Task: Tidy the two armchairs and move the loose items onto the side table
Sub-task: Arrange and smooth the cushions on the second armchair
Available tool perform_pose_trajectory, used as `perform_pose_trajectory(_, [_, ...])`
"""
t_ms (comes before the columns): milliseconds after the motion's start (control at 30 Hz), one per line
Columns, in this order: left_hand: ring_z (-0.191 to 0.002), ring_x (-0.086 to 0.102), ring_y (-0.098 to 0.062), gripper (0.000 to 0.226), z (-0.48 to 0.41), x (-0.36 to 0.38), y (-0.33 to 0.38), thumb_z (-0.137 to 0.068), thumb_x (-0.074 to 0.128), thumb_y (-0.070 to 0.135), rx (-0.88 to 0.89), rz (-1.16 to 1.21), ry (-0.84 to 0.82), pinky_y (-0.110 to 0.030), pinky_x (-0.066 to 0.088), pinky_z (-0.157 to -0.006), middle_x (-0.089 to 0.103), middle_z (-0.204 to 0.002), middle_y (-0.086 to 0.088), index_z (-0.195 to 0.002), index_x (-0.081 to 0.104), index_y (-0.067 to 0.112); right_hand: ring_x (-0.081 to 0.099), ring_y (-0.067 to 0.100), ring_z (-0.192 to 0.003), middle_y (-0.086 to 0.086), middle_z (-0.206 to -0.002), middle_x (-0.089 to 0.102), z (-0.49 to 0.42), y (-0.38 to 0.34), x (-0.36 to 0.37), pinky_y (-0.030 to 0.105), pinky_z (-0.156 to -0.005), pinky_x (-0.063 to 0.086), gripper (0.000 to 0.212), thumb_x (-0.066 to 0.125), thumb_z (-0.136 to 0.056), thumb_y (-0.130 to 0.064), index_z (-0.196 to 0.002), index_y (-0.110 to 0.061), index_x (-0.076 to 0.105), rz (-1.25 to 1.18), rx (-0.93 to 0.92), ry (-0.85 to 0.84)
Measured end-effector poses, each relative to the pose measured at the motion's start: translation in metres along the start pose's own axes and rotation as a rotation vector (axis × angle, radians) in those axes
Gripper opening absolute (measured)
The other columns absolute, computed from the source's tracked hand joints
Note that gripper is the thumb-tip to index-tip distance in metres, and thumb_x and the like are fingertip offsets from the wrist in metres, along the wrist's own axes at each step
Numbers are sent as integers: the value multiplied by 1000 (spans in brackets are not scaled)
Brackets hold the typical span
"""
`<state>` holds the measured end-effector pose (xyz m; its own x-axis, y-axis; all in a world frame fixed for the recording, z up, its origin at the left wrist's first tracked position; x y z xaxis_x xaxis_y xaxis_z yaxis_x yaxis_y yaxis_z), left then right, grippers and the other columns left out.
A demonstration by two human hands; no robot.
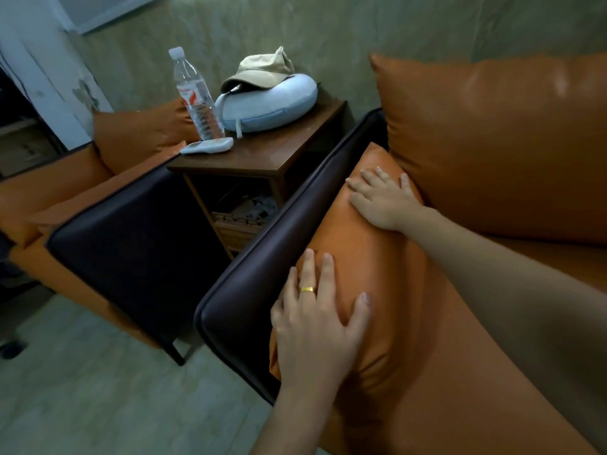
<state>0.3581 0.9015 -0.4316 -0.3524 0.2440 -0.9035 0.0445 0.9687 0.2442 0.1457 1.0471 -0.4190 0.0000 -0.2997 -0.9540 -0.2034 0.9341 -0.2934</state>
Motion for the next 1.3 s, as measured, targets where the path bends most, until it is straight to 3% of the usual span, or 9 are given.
perform_pose_trajectory(233, [-142,39,-25,73,-1,11,-7,-90,32,70,-3,41,58,-54,42,-102,31,-161,5,-153,35,33,-11,24,-155,-4,-169,-5,-62,41,-6,54,-122,-8,59,14,-103,-48,-160,-33,11,17,116,-42])
perform_pose_trajectory(400, [-143,36,-25,74,0,11,-8,-90,33,69,15,61,58,-53,38,-105,30,-162,3,-153,34,32,-3,25,-155,3,-169,-3,-55,57,-16,48,-125,-2,61,11,-103,-40,-161,-21,2,-196,310,42])
perform_pose_trajectory(467, [-144,34,-26,73,0,11,-9,-91,34,68,8,84,50,-53,36,-107,30,-162,2,-154,34,31,-2,27,-155,4,-169,-3,-32,56,-7,48,-125,0,66,8,-100,-47,-161,-20,2,-267,347,44])
perform_pose_trajectory(567, [-144,35,-26,71,2,6,-8,-92,36,65,1,88,62,-56,32,-112,32,-161,0,-153,36,29,-7,30,-155,4,-169,-4,17,53,19,52,-124,-1,95,-2,-78,-69,-160,-23,8,-295,296,50])
perform_pose_trajectory(733, [-149,24,-28,67,4,-2,-8,-95,34,65,20,127,-23,-55,25,-116,24,-164,-1,-155,31,34,-13,26,-154,-8,-167,-11,145,12,48,46,-122,-2,62,34,-102,-55,-157,-45,6,-639,246,4])
perform_pose_trajectory(833, [-152,17,-32,64,3,-11,-6,-96,32,66,109,129,-145,-55,25,-116,14,-167,-1,-155,20,45,-5,26,-155,-8,-168,-5,198,-11,61,46,-123,3,59,39,-103,-52,-156,-47,13,-796,247,142])
perform_pose_trajectory(1000, [-153,10,-28,63,16,-22,-13,-93,33,73,214,69,-281,-57,34,-109,0,-167,11,-149,5,62,-7,17,-154,-17,-167,-3,251,-47,86,49,-124,7,62,27,-89,-73,-148,-62,10,-935,296,407])
perform_pose_trajectory(1200, [-153,15,-20,68,22,-14,-22,-88,37,76,197,127,-52,-54,44,-104,10,-166,14,-150,18,57,-3,13,-155,-17,-167,5,263,-50,108,57,-122,17,59,30,-93,-67,-149,-61,14,-918,350,651])
perform_pose_trajectory(1300, [-153,15,-24,69,13,6,-22,-88,36,73,199,127,-3,-58,47,-102,11,-166,11,-152,21,52,6,21,-155,-8,-167,14,247,-39,113,55,-121,22,59,34,-96,-61,-153,-48,26,-877,324,767])
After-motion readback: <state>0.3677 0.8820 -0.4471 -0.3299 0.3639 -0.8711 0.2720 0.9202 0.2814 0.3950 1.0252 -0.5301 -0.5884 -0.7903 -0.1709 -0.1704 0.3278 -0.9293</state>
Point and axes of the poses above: each hand's wrist, its own z-axis away from the middle knuckle, its own x-axis out of the palm, y = z × x, the point moved 9 cm from there along -z, towards the middle knuckle
